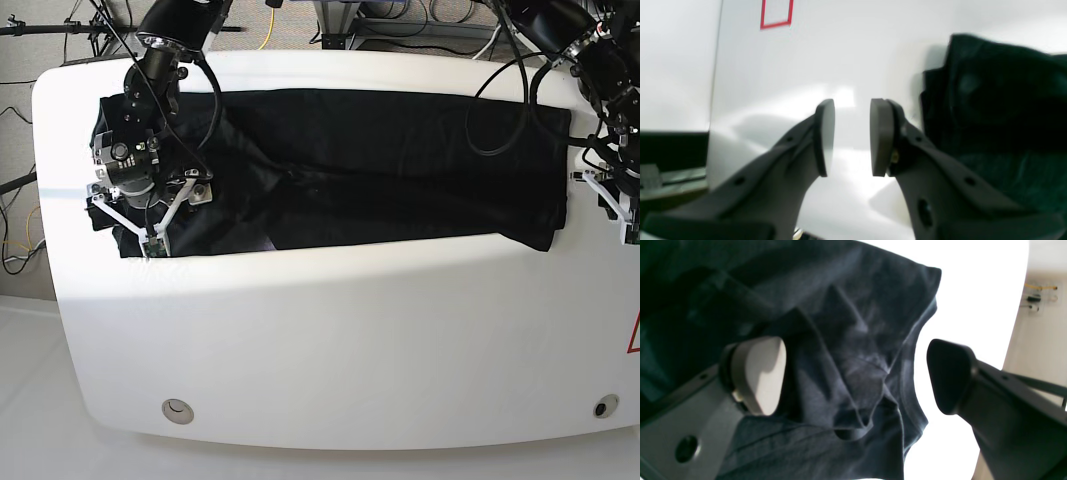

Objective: Fold the T-shirt properly

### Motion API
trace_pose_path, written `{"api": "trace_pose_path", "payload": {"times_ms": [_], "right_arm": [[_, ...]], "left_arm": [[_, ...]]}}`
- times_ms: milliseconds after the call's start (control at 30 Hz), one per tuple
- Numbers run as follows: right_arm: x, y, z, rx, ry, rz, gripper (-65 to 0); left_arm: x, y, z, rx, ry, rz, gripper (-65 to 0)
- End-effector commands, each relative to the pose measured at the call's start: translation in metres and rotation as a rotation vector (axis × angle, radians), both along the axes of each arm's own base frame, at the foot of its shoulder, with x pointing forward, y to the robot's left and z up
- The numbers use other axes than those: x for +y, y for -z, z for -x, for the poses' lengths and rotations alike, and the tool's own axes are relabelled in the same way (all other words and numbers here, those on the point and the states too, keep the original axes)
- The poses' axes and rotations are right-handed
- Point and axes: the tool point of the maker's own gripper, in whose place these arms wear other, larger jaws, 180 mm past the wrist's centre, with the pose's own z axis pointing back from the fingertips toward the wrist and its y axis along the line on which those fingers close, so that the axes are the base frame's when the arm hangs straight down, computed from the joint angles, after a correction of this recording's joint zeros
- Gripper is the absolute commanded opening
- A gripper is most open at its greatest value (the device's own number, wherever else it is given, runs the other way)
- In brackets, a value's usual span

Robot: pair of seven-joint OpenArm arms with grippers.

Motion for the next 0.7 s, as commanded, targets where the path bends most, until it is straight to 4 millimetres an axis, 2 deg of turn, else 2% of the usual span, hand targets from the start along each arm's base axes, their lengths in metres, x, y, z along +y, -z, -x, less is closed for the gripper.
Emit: {"api": "trace_pose_path", "payload": {"times_ms": [0,167,233,500,567,667], "right_arm": [[-0.004,-0.01,-0.011,-0.045,0.006,0.007,-0.5],[-0.003,-0.007,-0.016,-0.048,0.007,-0.008,-0.7],[0.001,0.003,-0.019,-0.038,-0.011,-0.025,-0.5],[0.005,0.013,-0.031,-0.044,-0.024,-0.059,-0.6],[0.008,0.012,-0.036,-0.051,-0.029,-0.059,-0.5],[0.009,0.014,-0.039,-0.05,-0.037,-0.06,-0.5]], "left_arm": [[0.004,-0.016,-0.005,-0.042,0.007,-0.029,-49.8],[0.003,-0.017,-0.006,-0.044,0.01,-0.031,-50.0],[0.003,-0.013,-0.006,-0.036,0.012,-0.026,-50.1],[0.003,-0.015,-0.009,-0.042,0.012,-0.024,-48.1],[0.006,-0.012,-0.01,-0.027,-0.005,-0.016,-39.6],[0.008,-0.01,-0.017,-0.024,-0.013,0.003,-32.4]]}}
